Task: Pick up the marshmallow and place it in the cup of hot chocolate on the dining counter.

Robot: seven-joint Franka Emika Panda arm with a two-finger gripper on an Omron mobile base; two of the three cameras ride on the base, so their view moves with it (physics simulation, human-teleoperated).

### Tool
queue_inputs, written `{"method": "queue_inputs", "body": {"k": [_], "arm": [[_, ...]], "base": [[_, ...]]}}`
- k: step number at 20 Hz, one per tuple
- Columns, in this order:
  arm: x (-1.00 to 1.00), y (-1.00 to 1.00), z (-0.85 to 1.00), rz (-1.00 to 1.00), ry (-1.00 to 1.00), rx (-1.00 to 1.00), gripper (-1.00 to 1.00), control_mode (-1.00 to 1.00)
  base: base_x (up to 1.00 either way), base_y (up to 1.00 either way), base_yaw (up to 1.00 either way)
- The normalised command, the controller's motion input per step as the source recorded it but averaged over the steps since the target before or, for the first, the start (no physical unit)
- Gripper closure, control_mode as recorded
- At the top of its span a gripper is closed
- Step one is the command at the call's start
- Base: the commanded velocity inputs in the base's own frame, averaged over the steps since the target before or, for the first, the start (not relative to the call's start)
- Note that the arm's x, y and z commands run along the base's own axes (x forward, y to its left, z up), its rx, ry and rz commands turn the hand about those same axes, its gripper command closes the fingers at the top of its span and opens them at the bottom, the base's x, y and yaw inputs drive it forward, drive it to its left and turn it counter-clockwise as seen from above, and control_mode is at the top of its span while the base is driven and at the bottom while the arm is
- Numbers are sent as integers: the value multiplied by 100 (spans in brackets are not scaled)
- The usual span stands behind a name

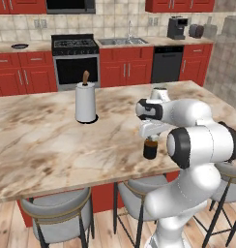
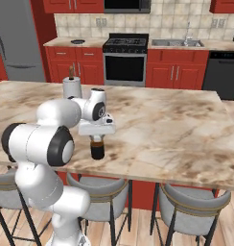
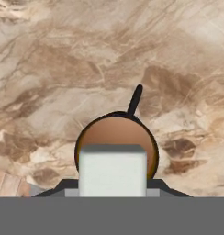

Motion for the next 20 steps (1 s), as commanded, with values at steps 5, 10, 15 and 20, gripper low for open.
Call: {"method": "queue_inputs", "body": {"k": [5,10,15,20], "arm": [[22,0,-19,0,0,0,100,-100],[1,0,-10,0,0,0,100,-100],[0,0,-11,0,0,0,-100,-100],[0,0,-1,0,0,0,-100,-100]], "base": [[0,0,0],[0,0,0],[0,0,0],[0,0,0]]}}
